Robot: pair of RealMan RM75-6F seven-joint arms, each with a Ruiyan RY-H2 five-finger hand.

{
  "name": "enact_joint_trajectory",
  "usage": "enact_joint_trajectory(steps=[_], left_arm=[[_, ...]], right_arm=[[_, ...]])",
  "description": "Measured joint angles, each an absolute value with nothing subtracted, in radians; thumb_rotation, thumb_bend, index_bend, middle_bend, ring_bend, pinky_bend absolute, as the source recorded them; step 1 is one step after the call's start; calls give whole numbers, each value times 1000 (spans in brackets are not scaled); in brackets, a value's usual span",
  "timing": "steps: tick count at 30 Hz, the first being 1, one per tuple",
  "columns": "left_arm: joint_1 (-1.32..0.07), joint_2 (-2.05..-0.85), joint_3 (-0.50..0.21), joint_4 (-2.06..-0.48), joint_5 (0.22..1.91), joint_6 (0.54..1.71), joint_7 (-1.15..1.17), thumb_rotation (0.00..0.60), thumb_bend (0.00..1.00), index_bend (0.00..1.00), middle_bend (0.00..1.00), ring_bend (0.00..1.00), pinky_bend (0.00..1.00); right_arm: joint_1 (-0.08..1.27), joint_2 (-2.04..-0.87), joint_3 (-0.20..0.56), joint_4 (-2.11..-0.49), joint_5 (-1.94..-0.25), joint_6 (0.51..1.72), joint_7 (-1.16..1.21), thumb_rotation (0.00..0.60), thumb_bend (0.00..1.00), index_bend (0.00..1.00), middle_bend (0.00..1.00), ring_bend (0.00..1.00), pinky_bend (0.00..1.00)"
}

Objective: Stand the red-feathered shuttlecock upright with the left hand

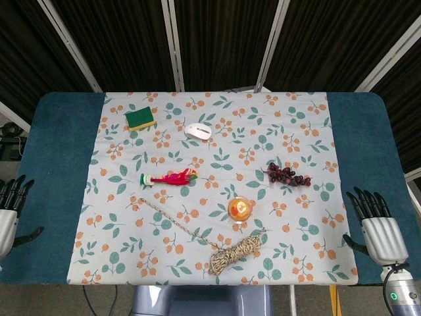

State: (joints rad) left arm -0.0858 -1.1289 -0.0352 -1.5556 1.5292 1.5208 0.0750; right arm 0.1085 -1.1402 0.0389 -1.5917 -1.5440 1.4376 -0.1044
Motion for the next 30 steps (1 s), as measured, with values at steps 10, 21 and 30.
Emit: enact_joint_trajectory(steps=[10,21,30], left_arm=[[-78,-1123,-37,-1558,1516,1523,71,600,54,15,0,0,0],[-75,-1117,-32,-1566,1510,1515,71,600,56,26,0,0,0],[-80,-1118,-29,-1589,1518,1507,95,600,130,153,0,0,0]], right_arm=[[116,-1145,37,-1597,-1542,1425,-104,600,112,81,0,0,0],[119,-1153,36,-1598,-1548,1428,-107,600,113,85,0,0,0],[115,-1144,35,-1603,-1543,1431,-83,600,112,87,0,0,0]])
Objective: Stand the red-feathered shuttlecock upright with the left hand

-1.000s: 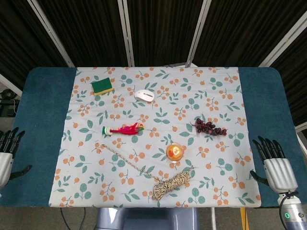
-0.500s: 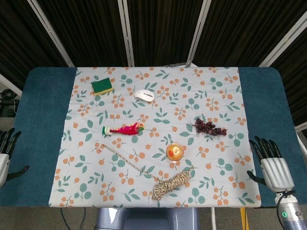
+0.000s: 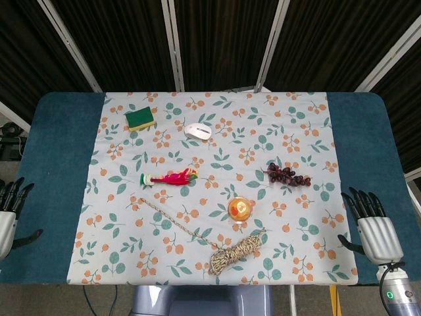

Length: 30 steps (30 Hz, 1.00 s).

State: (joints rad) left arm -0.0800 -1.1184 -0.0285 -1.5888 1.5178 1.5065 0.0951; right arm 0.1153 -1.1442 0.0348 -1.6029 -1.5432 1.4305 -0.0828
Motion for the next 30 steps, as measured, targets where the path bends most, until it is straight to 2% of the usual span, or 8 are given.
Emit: enact_joint_trajectory(steps=[6,16,23,30], left_arm=[[-105,-1123,-45,-1635,1510,1480,112,600,210,274,0,0,2],[-248,-1161,-150,-1809,1319,1306,293,600,239,286,0,0,9],[-416,-1298,-250,-1857,1082,1222,569,600,241,313,0,0,13],[-590,-1479,-330,-1848,829,1203,786,600,265,380,0,0,19]], right_arm=[[114,-1139,30,-1611,-1549,1430,-72,600,113,91,0,0,0],[114,-1132,26,-1620,-1545,1424,-45,600,112,101,0,0,0],[113,-1118,28,-1628,-1530,1415,-13,600,113,110,0,0,0],[108,-1105,29,-1635,-1523,1418,22,600,114,114,0,0,0]])
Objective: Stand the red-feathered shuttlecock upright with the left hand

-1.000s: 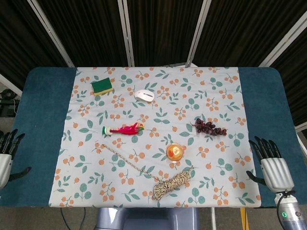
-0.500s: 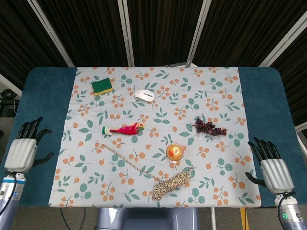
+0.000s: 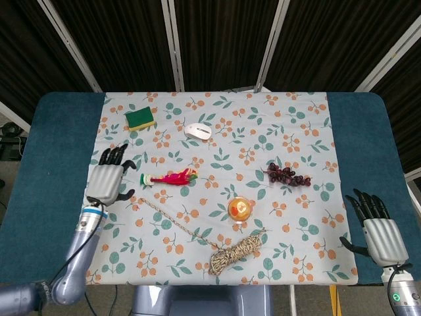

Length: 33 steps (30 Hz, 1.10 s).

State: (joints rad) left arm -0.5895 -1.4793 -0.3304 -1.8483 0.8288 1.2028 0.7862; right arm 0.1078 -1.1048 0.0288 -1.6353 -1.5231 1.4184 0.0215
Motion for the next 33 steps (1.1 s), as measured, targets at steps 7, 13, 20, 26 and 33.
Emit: enact_joint_trajectory(steps=[7,13,20,26,33], left_arm=[[-751,-1682,-378,-1747,661,1254,951,600,294,411,0,0,23],[-845,-1811,-399,-1617,601,1296,1011,600,296,409,0,0,23],[-918,-1896,-397,-1457,585,1328,1067,600,258,341,0,0,24],[-945,-1940,-381,-1338,579,1324,1089,600,257,346,0,0,28],[-960,-1994,-385,-1248,552,1279,1070,600,262,382,0,0,30]], right_arm=[[101,-1092,28,-1641,-1521,1424,56,600,113,119,0,0,0],[99,-1086,28,-1644,-1521,1426,75,600,113,123,0,0,0],[99,-1081,31,-1646,-1517,1423,106,600,116,130,0,0,0],[103,-1081,31,-1651,-1518,1414,119,600,118,131,0,0,0],[108,-1086,32,-1655,-1520,1408,127,600,119,131,0,0,0]])
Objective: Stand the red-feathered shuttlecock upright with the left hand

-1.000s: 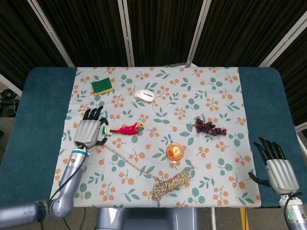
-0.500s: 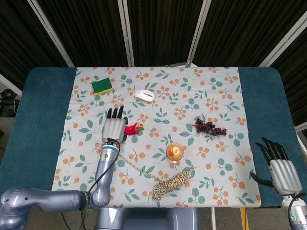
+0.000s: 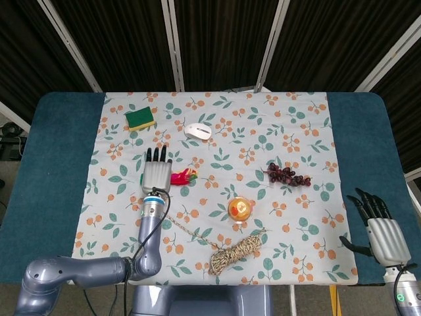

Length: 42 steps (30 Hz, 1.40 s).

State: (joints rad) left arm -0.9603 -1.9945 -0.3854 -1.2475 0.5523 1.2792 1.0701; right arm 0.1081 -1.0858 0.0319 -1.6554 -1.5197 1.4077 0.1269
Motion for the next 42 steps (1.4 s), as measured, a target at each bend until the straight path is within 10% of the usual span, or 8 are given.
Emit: enact_joint_trajectory(steps=[42], left_arm=[[-975,-2110,-402,-1087,580,1189,1017,600,478,579,0,0,40]], right_arm=[[106,-1087,52,-1661,-1492,1412,181,600,158,150,0,0,0]])
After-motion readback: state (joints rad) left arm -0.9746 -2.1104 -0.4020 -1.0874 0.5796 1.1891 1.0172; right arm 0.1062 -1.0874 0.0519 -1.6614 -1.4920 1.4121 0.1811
